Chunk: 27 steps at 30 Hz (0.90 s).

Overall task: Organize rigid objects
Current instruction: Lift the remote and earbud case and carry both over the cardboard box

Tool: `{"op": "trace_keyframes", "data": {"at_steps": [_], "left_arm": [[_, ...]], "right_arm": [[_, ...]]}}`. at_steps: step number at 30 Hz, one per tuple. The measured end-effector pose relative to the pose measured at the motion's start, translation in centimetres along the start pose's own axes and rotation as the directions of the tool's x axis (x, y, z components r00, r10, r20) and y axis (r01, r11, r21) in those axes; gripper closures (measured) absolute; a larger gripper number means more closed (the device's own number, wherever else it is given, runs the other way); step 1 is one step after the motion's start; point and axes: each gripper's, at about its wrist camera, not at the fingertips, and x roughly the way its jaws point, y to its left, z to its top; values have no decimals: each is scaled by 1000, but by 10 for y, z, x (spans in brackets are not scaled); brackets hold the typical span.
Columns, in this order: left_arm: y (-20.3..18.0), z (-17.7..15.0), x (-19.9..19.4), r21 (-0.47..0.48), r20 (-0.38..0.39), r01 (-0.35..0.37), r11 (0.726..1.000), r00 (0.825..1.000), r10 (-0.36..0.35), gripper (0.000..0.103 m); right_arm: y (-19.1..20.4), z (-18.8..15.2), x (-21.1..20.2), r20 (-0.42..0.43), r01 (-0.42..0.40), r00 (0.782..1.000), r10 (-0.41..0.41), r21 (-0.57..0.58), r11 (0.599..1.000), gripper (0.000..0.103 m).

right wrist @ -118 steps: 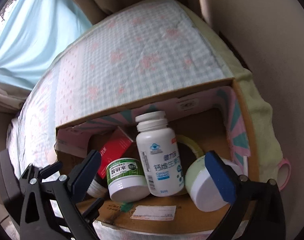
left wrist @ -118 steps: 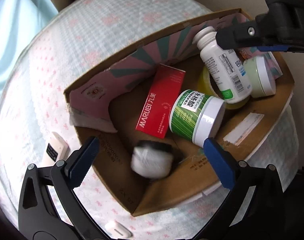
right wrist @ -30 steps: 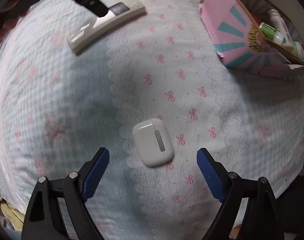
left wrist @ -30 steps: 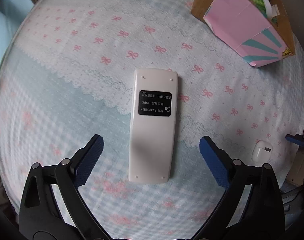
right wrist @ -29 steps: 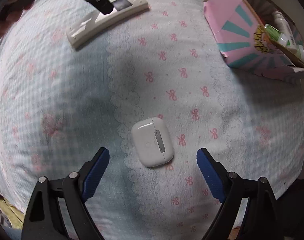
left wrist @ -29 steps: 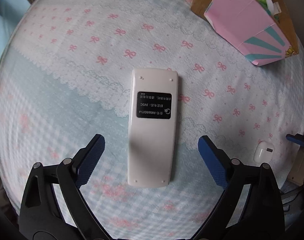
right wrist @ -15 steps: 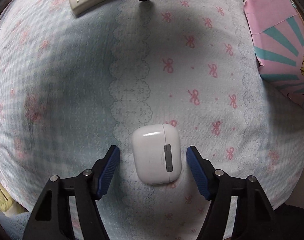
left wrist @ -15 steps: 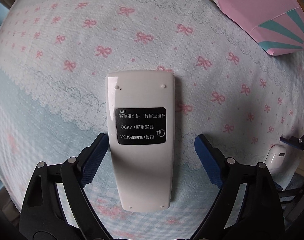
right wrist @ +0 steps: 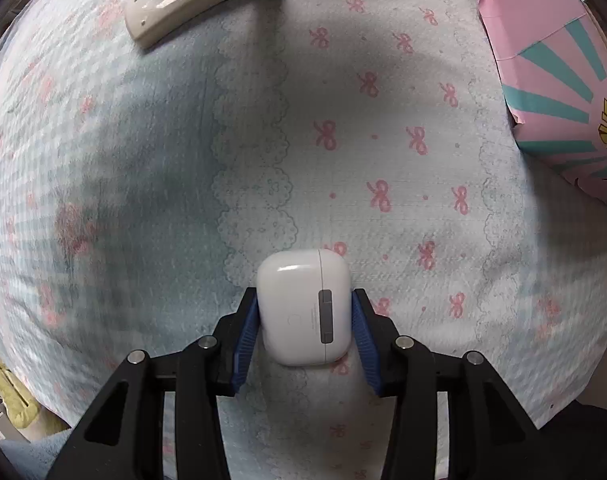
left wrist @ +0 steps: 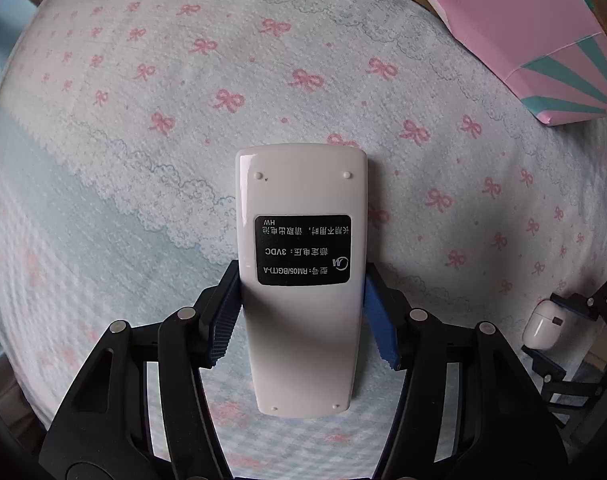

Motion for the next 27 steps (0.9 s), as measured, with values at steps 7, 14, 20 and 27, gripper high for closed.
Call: {"op": "trace_keyframes", "data": {"at_steps": [7, 14, 20, 27], "left_arm": [[1, -23, -30, -41, 45, 15, 999, 999, -13, 49], [-1, -53, -82, -105, 106, 60, 993, 993, -49, 49], [-13, -91, -139, -148, 182, 75, 986, 982, -48, 49], [-28, -131, -195, -224, 272, 99, 969, 962, -35, 49]], "right_arm": [[-12, 4, -20, 40, -27, 999, 24, 62, 998, 62], [-22, 7, -61, 108, -72, 992, 60, 115, 991, 62], [-26, 2, -111, 171, -144, 979, 114, 176, 974, 62], [-5, -21, -173, 250, -250, 949, 193, 222, 942, 62]]}}
